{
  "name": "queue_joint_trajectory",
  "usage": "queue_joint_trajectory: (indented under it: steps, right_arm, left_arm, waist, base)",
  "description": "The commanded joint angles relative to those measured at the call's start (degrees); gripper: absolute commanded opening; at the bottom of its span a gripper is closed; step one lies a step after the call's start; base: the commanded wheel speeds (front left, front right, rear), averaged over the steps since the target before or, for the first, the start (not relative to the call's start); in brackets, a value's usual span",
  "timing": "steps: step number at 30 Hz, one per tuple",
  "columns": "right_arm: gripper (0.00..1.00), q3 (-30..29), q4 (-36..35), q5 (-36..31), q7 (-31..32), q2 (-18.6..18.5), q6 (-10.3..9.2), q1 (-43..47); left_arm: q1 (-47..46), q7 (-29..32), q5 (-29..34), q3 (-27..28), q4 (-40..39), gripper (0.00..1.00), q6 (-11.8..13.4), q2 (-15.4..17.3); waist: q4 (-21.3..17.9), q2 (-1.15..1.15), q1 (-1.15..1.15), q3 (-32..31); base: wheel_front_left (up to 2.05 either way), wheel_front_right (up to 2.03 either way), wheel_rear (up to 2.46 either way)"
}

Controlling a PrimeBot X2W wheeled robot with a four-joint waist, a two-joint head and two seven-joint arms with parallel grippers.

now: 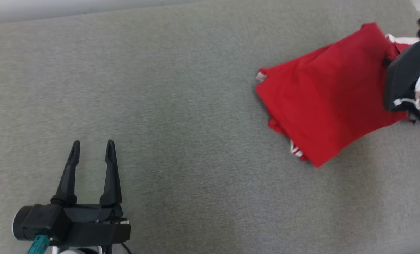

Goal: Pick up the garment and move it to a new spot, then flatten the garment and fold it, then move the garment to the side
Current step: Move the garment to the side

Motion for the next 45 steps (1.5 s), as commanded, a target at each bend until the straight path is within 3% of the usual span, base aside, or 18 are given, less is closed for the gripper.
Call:
queue_joint_trajectory:
  steps: [1,14,26,31,32,33,39,45]
  right_arm:
    - [0.00,-0.96,-0.60,-0.79,-0.07,-0.16,-0.17,-1.32]
    - [0.00,-12.68,0.53,-7.56,-5.99,-0.74,-0.17,-7.30]
    - [0.00,-33.11,6.19,-16.86,-16.66,3.80,-0.17,-10.10]
    - [0.00,-37.67,7.49,-19.97,-21.48,4.84,-0.17,-10.83]
    - [0.60,-38.74,7.89,-20.28,-22.47,5.34,-0.17,-11.20]
    - [1.00,-39.43,8.53,-20.50,-23.25,5.83,-0.17,-11.35]
    - [1.00,-39.49,11.60,-21.83,-28.97,7.15,-0.17,-9.92]
    - [1.00,-33.20,11.74,-18.31,-36.21,8.11,-0.17,-5.59]
  left_arm:
    - [-1.09,-0.14,1.00,0.17,-0.81,1.00,-0.22,0.03]
    - [-3.38,-0.14,3.27,-0.10,-4.92,1.00,-1.12,2.22]
    - [-3.43,-0.13,3.78,-1.91,-10.70,1.00,-0.92,7.95]
    - [-2.74,-0.11,3.92,-0.91,-12.38,1.00,-0.91,8.57]
    - [-2.59,-0.08,3.78,-0.93,-12.69,1.00,-0.91,8.57]
    - [-2.37,-0.08,3.37,-1.61,-12.89,1.00,-0.93,9.01]
    - [-1.40,-0.08,4.26,-1.30,-11.34,1.00,-0.92,8.79]
    - [-1.11,-0.13,2.97,-0.88,-9.63,1.00,-0.89,6.42]
  waist:
    - [-3.98,-0.01,-0.01,3.89]
    - [-7.43,-0.01,-0.01,11.23]
    - [-5.75,-0.01,-0.01,17.20]
    - [-5.57,-0.01,-0.01,17.88]
    - [-5.59,-0.01,-0.01,17.89]
    - [-5.67,-0.01,-0.01,17.81]
    - [-5.99,-0.01,-0.01,14.95]
    - [-4.99,-0.01,-0.01,8.88]
  base:
    - [0.00,0.00,0.00]
    - [0.00,0.00,0.00]
    - [0.00,0.00,0.00]
    - [0.00,0.00,0.00]
    - [0.00,0.00,0.00]
    - [0.00,0.00,0.00]
    - [0.00,0.00,0.00]
    - [0.00,0.00,0.00]
